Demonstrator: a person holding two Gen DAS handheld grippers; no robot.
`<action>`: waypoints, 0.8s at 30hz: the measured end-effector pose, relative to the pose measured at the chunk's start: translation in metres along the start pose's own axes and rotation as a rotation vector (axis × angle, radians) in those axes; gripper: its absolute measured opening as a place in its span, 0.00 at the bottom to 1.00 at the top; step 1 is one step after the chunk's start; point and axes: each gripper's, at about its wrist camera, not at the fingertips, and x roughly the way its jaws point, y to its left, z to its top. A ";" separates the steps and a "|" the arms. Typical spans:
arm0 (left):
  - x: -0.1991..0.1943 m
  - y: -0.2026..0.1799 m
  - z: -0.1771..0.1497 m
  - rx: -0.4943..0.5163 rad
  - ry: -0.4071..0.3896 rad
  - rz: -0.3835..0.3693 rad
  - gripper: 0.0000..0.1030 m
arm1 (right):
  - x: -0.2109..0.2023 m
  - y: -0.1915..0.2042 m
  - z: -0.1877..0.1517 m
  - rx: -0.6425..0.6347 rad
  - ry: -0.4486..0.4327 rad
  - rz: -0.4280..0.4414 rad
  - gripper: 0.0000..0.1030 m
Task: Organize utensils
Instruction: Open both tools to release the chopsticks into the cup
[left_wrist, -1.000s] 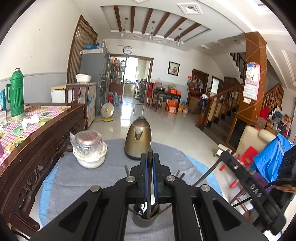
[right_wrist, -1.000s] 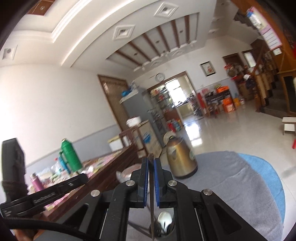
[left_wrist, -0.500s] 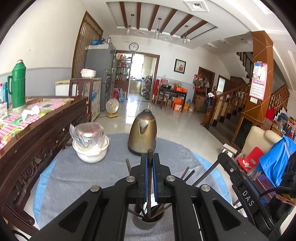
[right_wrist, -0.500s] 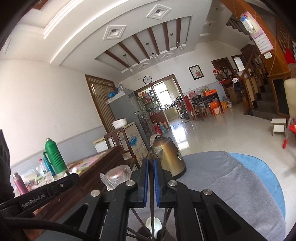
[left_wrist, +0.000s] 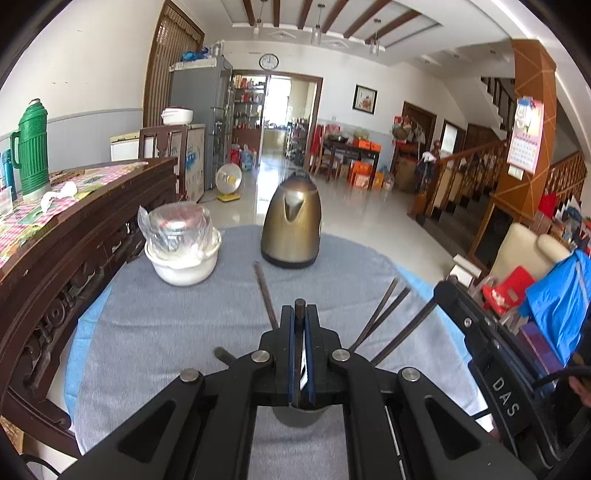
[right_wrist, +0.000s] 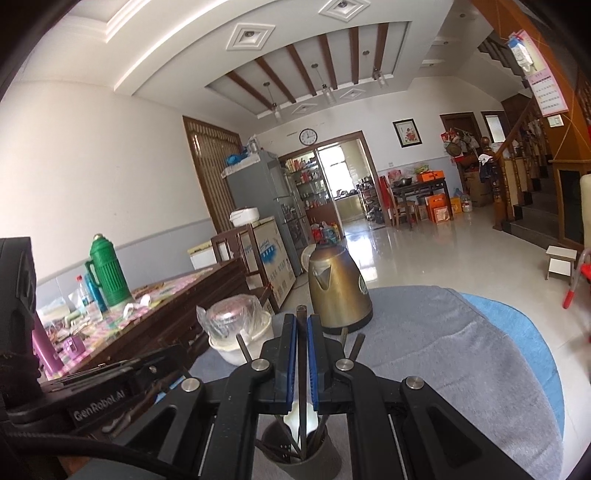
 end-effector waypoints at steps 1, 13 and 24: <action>0.001 -0.001 -0.003 0.005 0.009 0.006 0.05 | 0.002 -0.001 -0.002 0.001 0.012 -0.001 0.06; 0.000 -0.004 -0.019 0.038 0.054 0.066 0.06 | 0.011 -0.013 -0.017 0.061 0.090 0.032 0.08; -0.011 0.000 -0.034 0.064 0.040 0.165 0.55 | 0.007 -0.021 -0.031 0.115 0.159 0.051 0.12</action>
